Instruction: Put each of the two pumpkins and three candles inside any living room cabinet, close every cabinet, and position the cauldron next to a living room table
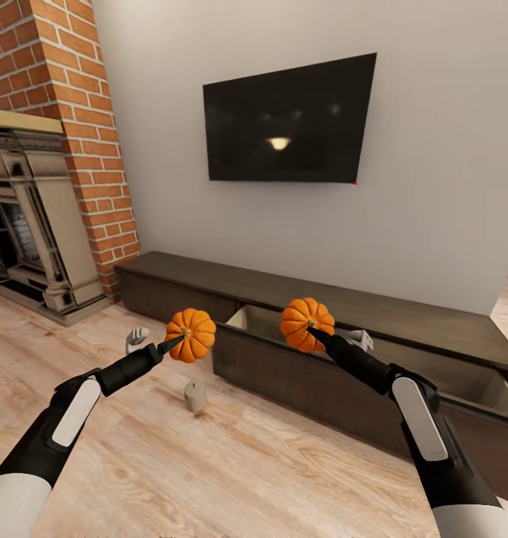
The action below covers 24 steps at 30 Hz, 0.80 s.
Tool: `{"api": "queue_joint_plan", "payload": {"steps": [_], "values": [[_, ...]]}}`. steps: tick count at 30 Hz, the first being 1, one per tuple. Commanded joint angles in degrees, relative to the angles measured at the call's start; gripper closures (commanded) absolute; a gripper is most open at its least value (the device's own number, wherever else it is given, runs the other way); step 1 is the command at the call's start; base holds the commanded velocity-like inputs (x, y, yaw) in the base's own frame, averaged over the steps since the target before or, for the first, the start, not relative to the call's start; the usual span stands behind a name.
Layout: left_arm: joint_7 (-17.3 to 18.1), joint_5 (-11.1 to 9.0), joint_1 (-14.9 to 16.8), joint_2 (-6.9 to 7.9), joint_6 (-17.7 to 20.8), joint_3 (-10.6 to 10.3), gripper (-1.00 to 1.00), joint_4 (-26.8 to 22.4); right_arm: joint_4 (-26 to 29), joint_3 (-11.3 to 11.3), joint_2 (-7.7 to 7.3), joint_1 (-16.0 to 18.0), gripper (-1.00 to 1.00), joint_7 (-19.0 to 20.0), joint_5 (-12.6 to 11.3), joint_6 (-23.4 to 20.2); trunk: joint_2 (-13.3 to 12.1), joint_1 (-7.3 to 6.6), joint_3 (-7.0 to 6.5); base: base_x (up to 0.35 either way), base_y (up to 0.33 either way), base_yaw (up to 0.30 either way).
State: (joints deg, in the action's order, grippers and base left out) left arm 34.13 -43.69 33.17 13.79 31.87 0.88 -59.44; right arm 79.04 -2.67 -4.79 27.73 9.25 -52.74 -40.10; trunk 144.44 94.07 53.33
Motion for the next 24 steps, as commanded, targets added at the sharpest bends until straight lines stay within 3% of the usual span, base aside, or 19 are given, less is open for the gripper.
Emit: {"api": "queue_joint_plan", "payload": {"steps": [1,7,19,24], "values": [[0.1,-0.8,0.0,-0.02,0.5,0.1,1.0,0.0,0.0,-0.1,0.0,0.0,1.0,0.3,-0.5,-0.3,0.0,-0.03,0.14,-0.037,-0.182,0.0],[0.1,-0.8,0.0,-0.07,0.5,0.1,1.0,-0.1,-0.2,-3.3,0.27,0.0,1.0,0.2,-0.5,-0.5,0.0,-0.03,0.7,-0.011,-0.055,0.0],[0.1,-0.5,0.0,-0.16,0.4,0.1,1.0,-0.1,-1.2,-4.2,0.23,0.0,1.0,0.2,-0.5,-0.5,0.0,-0.03,1.82,0.0,-0.003,-0.009],[0.1,-0.5,0.0,-0.17,0.4,0.1,1.0,0.0,-1.3,-4.2,0.28,0.0,1.0,0.2,-0.6,-0.4,0.0,-0.03,2.13,0.0,-0.155,-0.041]]}}
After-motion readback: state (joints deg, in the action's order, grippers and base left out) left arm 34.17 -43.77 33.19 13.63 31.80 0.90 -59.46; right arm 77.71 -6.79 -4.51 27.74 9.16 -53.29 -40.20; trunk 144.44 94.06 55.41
